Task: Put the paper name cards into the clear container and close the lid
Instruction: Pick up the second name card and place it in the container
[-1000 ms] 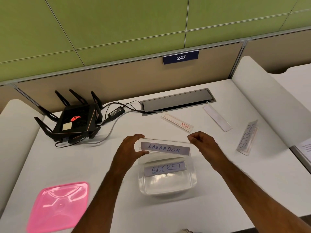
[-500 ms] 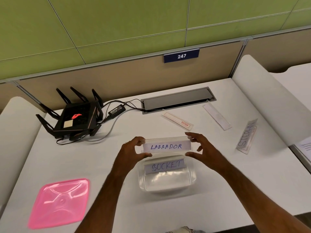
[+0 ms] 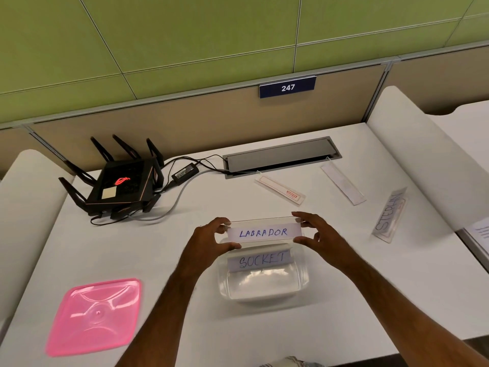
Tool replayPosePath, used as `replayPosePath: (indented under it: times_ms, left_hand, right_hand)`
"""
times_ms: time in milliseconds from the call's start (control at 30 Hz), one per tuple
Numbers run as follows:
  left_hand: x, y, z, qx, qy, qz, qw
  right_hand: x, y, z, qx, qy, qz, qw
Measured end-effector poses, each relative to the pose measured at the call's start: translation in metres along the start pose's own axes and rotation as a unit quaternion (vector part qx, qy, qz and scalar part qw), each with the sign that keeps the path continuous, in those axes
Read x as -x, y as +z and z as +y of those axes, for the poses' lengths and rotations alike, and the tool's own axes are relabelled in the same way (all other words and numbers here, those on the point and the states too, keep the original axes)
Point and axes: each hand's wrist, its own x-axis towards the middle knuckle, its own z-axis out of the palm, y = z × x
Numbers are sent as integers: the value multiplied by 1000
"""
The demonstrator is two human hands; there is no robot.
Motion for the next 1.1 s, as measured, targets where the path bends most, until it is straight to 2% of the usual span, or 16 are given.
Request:
replayPosePath:
  times_ms: [367, 700, 900, 1100]
  left_hand:
    - [1, -2, 3, 4, -7, -18, 1000]
    - [15, 4, -9, -11, -10, -70, 997]
    - [22, 7, -19, -33, -9, -81, 996]
    - [30, 14, -22, -41, 23, -61, 997]
  right_hand:
    - [-1, 0, 4, 6, -8, -2, 1000]
    - [4, 2, 5, 119, -69, -31, 990]
    - [8, 8, 6, 114, -51, -55, 991]
    - [16, 7, 5, 163, -34, -67, 984]
